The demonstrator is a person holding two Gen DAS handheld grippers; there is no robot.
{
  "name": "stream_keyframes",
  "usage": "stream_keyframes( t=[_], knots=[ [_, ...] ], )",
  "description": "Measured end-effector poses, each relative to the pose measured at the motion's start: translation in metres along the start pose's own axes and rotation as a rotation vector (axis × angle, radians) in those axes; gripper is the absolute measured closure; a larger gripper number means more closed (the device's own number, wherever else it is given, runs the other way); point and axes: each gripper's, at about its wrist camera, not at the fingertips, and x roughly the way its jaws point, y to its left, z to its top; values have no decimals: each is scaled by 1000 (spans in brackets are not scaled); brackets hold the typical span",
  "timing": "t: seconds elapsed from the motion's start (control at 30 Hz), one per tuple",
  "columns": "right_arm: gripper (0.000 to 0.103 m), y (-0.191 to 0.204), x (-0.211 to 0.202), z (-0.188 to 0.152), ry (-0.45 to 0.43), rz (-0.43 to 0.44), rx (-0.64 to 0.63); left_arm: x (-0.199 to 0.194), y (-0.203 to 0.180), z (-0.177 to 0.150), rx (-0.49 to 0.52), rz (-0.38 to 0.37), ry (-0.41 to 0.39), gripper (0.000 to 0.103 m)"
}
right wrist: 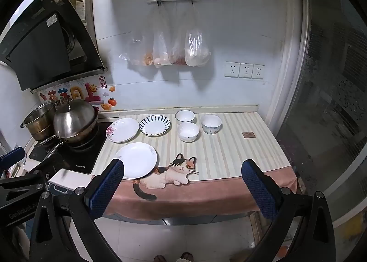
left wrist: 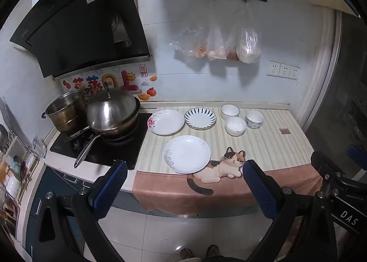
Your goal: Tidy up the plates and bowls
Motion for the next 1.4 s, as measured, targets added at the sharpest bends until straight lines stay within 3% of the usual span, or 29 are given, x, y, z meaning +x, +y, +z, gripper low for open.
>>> stream_keyframes(
  t=[1.4],
  knots=[
    [0, -8, 3, -4, 1, 5, 28, -2, -5, 6, -2, 4, -10, 0]
  ],
)
